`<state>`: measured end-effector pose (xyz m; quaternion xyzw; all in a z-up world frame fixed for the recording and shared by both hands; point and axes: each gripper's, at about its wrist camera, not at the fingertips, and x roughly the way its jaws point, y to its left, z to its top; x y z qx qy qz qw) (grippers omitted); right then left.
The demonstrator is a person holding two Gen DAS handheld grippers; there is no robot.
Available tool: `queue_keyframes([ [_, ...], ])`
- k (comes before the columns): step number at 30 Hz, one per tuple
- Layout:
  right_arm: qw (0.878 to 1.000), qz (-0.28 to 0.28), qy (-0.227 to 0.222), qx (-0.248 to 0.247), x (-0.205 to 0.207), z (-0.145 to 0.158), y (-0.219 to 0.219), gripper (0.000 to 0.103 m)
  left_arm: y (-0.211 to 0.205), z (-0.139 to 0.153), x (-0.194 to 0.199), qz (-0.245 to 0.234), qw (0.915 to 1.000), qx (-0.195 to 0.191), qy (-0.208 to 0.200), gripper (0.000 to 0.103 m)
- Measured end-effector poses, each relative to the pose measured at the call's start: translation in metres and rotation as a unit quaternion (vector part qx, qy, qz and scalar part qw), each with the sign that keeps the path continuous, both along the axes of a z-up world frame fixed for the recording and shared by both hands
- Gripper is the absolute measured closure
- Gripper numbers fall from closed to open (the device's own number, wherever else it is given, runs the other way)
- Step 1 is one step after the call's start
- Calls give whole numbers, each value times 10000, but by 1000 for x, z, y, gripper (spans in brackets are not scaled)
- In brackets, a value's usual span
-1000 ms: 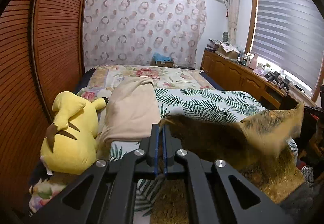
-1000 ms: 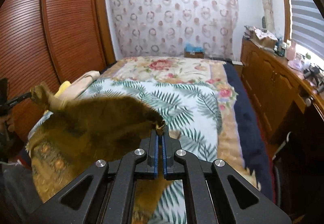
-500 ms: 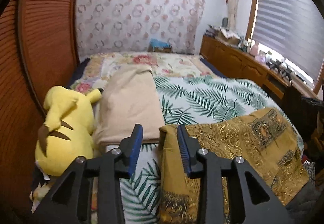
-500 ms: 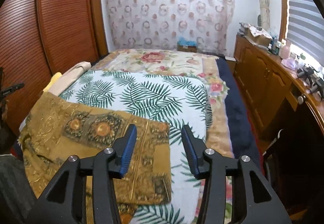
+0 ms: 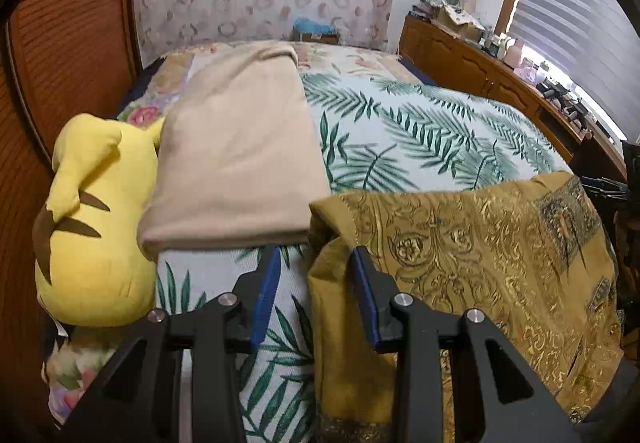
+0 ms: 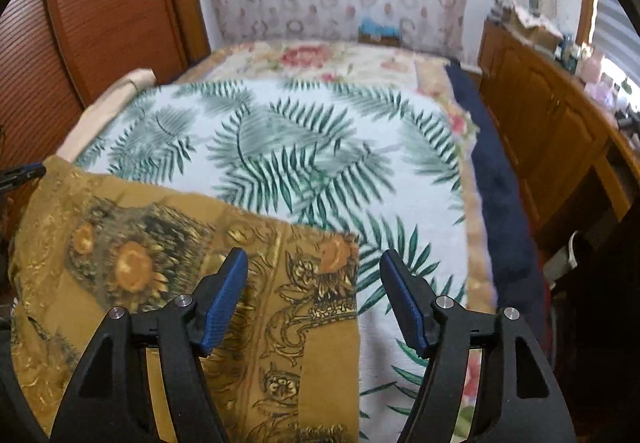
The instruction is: Fold small clothes
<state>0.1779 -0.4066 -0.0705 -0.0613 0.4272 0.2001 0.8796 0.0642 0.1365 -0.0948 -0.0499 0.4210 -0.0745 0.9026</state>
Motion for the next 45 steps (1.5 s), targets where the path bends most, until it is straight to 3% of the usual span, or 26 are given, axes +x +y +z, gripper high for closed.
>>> queue_keyframes([
  [6,9993,-21,372,-29,2,-23,-4,32,0,-11,1,43,9998,-38,194,66],
  [14,9991,288,219,-231,-17,-29,15,33,-5,-12,-1,220,9995,-129,183,66],
  [17,9986,440,162,-260,-25,-27,25,56,-7,-12,-3,9,9992,-365,152,67],
  [19,9984,504,162,-195,-27,-26,28,71,-12,-13,-4,-119,9993,-333,130,76],
  [20,9983,555,156,-126,-28,-26,28,85,-14,-12,-6,-194,9993,-295,77,88],
  [21,9981,592,166,-58,-29,-25,28,93,-14,-10,-7,-207,9992,-340,37,96],
  [26,9984,537,-77,148,-42,-17,30,97,-16,29,-25,-212,9962,-588,-612,99],
  [30,9959,403,-697,421,-58,23,24,98,-21,82,-37,-260,9895,-634,-1273,99],
  [36,9835,383,-1687,533,-78,111,25,98,-17,174,-48,-262,9689,-733,-2349,99],
  [45,9490,452,-3055,640,-103,257,22,98,12,278,-80,-78,9319,-562,-3582,99],
])
